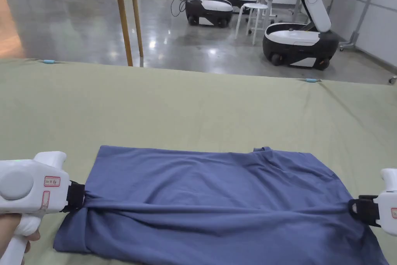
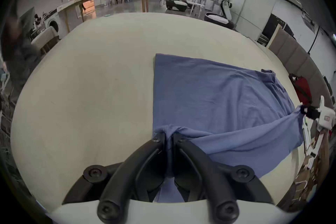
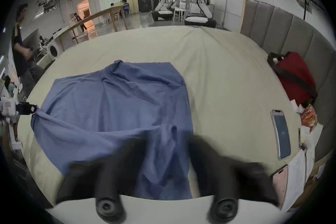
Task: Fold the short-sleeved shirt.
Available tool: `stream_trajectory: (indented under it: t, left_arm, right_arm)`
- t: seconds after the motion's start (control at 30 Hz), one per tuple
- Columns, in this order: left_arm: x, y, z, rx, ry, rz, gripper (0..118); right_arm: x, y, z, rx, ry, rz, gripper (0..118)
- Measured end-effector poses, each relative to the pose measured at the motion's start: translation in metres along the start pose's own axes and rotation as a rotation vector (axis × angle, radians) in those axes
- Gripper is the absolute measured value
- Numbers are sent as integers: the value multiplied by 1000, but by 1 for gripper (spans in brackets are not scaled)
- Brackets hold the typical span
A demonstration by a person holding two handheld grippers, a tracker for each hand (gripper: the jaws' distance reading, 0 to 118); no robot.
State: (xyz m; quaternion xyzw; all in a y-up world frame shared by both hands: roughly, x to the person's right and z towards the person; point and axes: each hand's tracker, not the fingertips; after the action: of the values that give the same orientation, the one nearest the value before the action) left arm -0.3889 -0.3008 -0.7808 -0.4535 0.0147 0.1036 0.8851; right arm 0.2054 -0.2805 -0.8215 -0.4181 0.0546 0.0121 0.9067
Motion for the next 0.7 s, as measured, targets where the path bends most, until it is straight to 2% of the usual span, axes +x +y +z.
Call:
stream_trajectory:
  t: [0.03,0.1,0.13,0.17,0.23,0.27,0.3,0.33,0.37,0.4,0.5,0.53,0.57,0.6,0.63,0.7]
  left_arm:
    - [-2,-3,2,17,17,16,118]
    - [-7,-11,5,20,43,14,117]
    - [-8,-16,15,46,61,20,115]
    - [-11,-20,23,54,74,25,106]
    - [-17,-32,40,90,106,33,98]
    - [-17,-40,51,108,123,29,83]
    - [-17,-48,60,110,129,20,60]
    - [-18,-54,66,109,128,12,26]
    - [-18,-60,70,105,129,10,1]
    - [-18,-67,73,95,120,11,1]
    - [-16,-74,76,76,28,31,1]
    - [-14,-73,74,75,6,39,8]
    - [-12,-71,71,68,0,45,44]
    - [-11,-68,65,53,-11,42,90]
    - [-9,-66,56,26,-8,32,118]
    - [-4,-66,41,43,12,48,114]
  right_arm:
    - [0,-3,0,-5,-9,-5,118]
    - [1,-15,4,-23,-18,-3,115]
    - [0,-18,22,35,-13,23,113]
    - [-1,-23,33,22,-27,22,112]
    - [15,-37,44,20,-55,18,112]
    - [18,-45,56,40,-67,4,110]
    - [19,-52,67,41,-68,-1,98]
    - [16,-62,68,61,-70,-20,69]
    - [17,-69,76,85,-71,-41,8]
    - [17,-74,80,84,-77,-44,1]
    - [17,-88,92,75,-51,-48,1]
    - [16,-91,95,79,-56,-49,1]
    - [13,-93,94,78,-67,-45,1]
    - [11,-93,93,77,-71,-42,1]
    - [10,-93,93,77,-70,-44,1]
    - [9,-95,93,76,-49,-48,1]
